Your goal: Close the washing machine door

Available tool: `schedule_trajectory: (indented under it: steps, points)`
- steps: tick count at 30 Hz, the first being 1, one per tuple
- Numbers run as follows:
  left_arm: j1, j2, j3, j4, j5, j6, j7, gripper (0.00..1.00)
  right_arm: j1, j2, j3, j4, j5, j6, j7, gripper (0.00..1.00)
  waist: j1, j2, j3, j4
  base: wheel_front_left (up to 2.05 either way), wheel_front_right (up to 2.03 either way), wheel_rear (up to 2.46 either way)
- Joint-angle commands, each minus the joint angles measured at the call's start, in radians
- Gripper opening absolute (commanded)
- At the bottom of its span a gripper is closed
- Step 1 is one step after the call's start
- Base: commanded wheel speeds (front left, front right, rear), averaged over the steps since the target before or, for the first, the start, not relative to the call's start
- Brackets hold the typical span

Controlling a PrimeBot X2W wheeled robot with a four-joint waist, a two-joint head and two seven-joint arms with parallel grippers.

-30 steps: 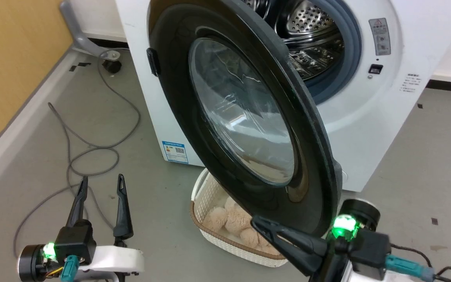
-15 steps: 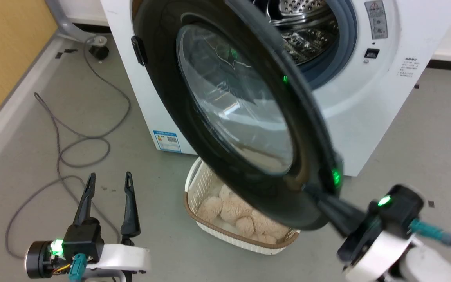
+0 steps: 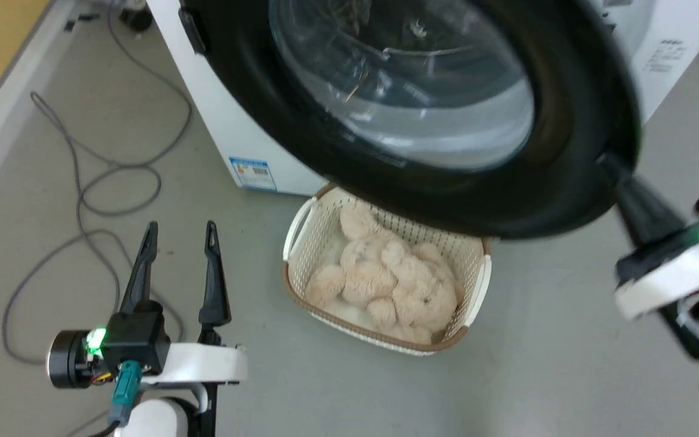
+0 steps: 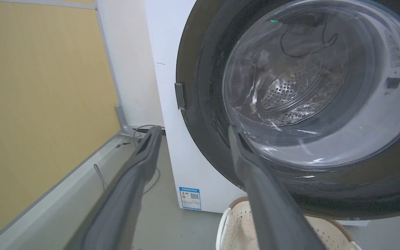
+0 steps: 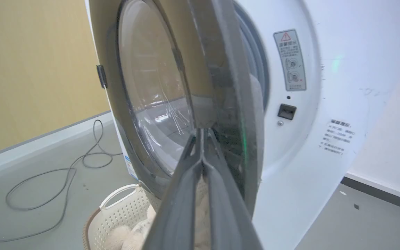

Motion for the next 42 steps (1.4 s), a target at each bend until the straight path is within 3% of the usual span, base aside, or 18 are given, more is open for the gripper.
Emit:
schedule_trajectory:
  steps: [1, 18, 29, 34, 38, 42]
  points:
    - [-0.019, -0.005, -0.003, -0.005, -0.003, 0.0, -0.004, 1.0, -0.04, 0.006, -0.024, 0.024, -0.012, -0.002, -0.003, 0.0, 0.0, 0.0, 0.032, 0.012, 0.0, 0.0, 0.0]
    - [-0.099, -0.015, -0.032, -0.015, -0.021, 0.01, -0.004, 1.0, -0.4, -0.016, -0.097, 0.354, -0.077, -0.002, -0.003, 0.0, 0.0, 0.0, 0.16, 0.071, 0.0, 0.0, 0.0]
    - [-0.094, -0.016, -0.029, -0.014, -0.027, 0.024, -0.004, 1.0, -0.453, 0.015, -0.139, 0.46, -0.106, -0.002, -0.003, 0.0, 0.0, 0.0, 0.148, 0.071, 0.0, 0.0, 0.0]
    - [-0.075, -0.016, -0.017, 0.003, -0.022, 0.023, -0.004, 1.0, -0.384, 0.049, -0.186, 0.372, -0.127, -0.002, -0.003, 0.0, 0.0, 0.0, 0.093, 0.051, 0.0, 0.0, 0.0]
    - [-0.057, -0.016, -0.003, 0.01, -0.016, 0.019, -0.004, 1.0, -0.321, 0.075, -0.265, 0.235, -0.18, -0.002, -0.003, 0.0, 0.0, 0.0, 0.054, 0.03, 0.0, 0.0, 0.0]
    - [-0.031, -0.015, 0.011, 0.022, -0.006, 0.014, -0.004, 1.0, -0.204, 0.151, -0.386, 0.019, -0.277, -0.002, -0.003, 0.0, 0.0, 0.0, -0.003, 0.005, 0.0, 0.0, 0.0]
